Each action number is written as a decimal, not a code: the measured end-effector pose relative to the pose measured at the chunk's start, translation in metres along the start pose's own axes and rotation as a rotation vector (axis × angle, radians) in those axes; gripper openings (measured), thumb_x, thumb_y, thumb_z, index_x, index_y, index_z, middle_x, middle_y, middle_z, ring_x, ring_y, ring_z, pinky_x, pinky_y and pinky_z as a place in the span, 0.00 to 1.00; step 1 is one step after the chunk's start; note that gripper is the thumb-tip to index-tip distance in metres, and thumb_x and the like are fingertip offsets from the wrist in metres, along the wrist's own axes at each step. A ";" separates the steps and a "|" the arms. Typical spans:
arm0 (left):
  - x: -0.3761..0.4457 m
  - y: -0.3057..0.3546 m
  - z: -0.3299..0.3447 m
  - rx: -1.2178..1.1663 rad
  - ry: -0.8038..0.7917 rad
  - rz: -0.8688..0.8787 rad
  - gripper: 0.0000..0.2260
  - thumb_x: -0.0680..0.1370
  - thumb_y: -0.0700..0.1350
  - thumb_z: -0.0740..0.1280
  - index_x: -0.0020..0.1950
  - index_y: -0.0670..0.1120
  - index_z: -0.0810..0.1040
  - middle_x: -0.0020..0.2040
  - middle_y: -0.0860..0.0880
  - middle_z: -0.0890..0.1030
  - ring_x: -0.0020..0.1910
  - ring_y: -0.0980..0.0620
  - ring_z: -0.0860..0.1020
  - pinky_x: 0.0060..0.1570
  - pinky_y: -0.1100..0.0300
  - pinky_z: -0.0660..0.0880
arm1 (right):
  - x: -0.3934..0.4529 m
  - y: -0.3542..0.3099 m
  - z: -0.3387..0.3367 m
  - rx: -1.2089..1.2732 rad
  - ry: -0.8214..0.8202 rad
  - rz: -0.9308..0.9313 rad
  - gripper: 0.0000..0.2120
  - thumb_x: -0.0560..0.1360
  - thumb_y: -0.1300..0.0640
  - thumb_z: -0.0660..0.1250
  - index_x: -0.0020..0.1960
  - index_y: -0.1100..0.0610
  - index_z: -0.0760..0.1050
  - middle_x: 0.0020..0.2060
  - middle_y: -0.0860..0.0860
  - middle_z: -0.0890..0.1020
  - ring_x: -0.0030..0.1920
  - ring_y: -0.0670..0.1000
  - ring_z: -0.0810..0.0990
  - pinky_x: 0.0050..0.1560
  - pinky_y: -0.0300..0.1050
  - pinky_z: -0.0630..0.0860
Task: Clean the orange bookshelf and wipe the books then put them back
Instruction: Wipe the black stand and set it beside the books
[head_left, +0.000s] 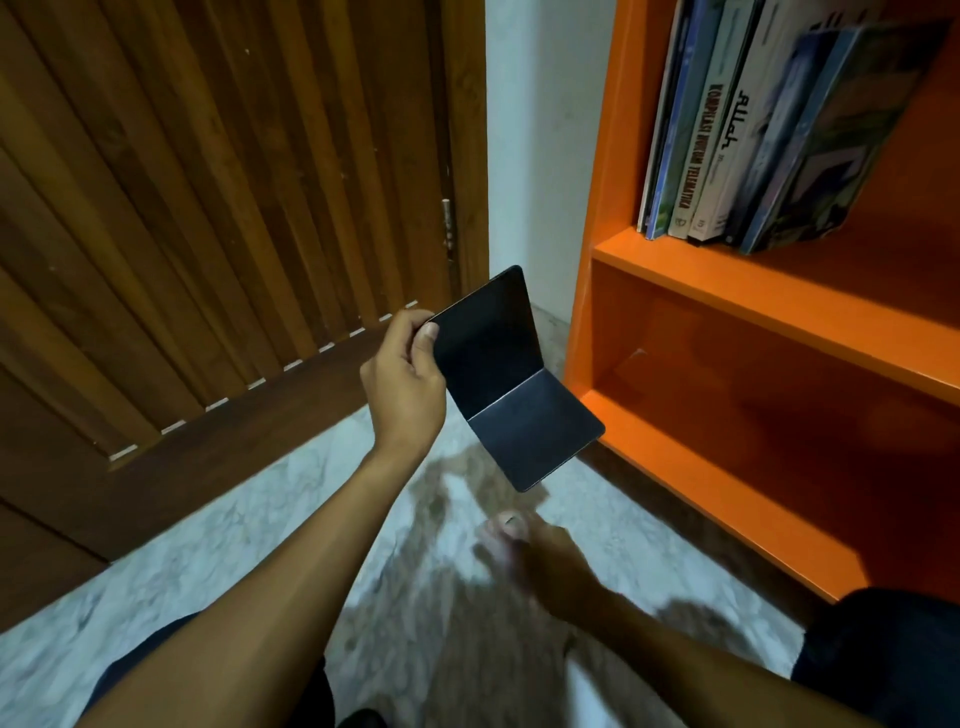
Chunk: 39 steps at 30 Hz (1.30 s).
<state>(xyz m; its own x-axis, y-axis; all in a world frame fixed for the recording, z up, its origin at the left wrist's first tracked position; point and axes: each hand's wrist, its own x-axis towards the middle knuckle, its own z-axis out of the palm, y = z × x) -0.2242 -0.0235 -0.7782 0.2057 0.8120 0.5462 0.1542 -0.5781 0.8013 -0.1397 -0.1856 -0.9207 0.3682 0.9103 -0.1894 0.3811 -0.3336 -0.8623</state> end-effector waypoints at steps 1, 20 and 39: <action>-0.001 -0.002 -0.002 -0.006 -0.014 -0.011 0.07 0.84 0.45 0.61 0.54 0.48 0.79 0.43 0.51 0.81 0.42 0.52 0.79 0.41 0.43 0.80 | 0.001 0.004 -0.007 0.138 0.072 0.115 0.08 0.81 0.51 0.63 0.57 0.52 0.77 0.43 0.50 0.82 0.38 0.46 0.82 0.38 0.41 0.79; -0.025 0.001 -0.008 0.057 -0.353 -0.455 0.35 0.74 0.67 0.65 0.76 0.53 0.59 0.78 0.45 0.57 0.74 0.44 0.63 0.66 0.55 0.65 | -0.008 -0.059 -0.055 0.955 0.161 0.482 0.12 0.84 0.56 0.57 0.59 0.62 0.75 0.48 0.56 0.84 0.50 0.55 0.83 0.44 0.52 0.80; -0.024 0.008 -0.003 -0.025 -0.189 -0.094 0.09 0.81 0.38 0.66 0.60 0.44 0.79 0.49 0.51 0.83 0.45 0.61 0.80 0.40 0.75 0.73 | -0.005 -0.064 -0.070 0.520 0.298 0.355 0.11 0.83 0.63 0.56 0.45 0.60 0.73 0.30 0.53 0.75 0.19 0.46 0.71 0.19 0.36 0.63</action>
<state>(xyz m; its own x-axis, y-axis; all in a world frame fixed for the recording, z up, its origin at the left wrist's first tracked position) -0.2309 -0.0473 -0.7836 0.3694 0.8313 0.4152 0.1576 -0.4964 0.8537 -0.1060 -0.1861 -0.8319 0.6406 0.6369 -0.4289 -0.2335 -0.3706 -0.8990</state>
